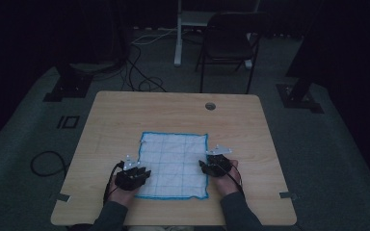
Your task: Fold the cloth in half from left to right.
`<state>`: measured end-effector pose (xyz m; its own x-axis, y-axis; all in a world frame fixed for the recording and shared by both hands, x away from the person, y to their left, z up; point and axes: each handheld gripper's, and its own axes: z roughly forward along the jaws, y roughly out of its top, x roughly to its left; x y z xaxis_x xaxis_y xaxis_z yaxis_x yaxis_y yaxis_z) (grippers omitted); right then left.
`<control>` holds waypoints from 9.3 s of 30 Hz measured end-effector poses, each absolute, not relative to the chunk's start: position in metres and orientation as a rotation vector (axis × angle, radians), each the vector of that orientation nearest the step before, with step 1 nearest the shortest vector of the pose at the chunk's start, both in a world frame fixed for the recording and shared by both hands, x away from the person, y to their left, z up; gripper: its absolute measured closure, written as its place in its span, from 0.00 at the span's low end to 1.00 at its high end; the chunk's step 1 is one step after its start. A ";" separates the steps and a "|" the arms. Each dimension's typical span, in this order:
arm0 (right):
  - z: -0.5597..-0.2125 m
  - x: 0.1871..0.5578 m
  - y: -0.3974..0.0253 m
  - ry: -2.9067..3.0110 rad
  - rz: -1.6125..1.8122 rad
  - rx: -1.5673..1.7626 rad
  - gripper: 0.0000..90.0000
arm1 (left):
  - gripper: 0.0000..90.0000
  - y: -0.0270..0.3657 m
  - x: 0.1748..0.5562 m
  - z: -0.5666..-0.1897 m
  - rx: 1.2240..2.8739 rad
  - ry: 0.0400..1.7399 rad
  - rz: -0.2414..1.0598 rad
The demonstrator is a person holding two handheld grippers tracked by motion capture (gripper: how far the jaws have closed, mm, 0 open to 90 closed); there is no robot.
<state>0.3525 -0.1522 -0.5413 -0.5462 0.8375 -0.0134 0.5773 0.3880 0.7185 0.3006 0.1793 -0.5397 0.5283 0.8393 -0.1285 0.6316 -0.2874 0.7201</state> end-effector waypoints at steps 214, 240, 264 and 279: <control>-0.541 0.309 -0.170 2.363 0.979 1.131 0.90 | 0.93 0.091 0.326 -0.507 2.057 1.011 0.268; -0.540 0.311 -0.174 2.348 0.961 1.146 0.86 | 0.86 0.056 0.280 -0.523 2.165 0.803 0.183; -0.513 0.332 -0.153 2.275 1.071 1.070 0.78 | 0.80 0.053 0.267 -0.536 2.197 0.756 0.180; -0.511 0.369 -0.089 2.415 1.067 0.861 0.59 | 0.91 0.078 0.270 -0.543 2.152 0.858 0.226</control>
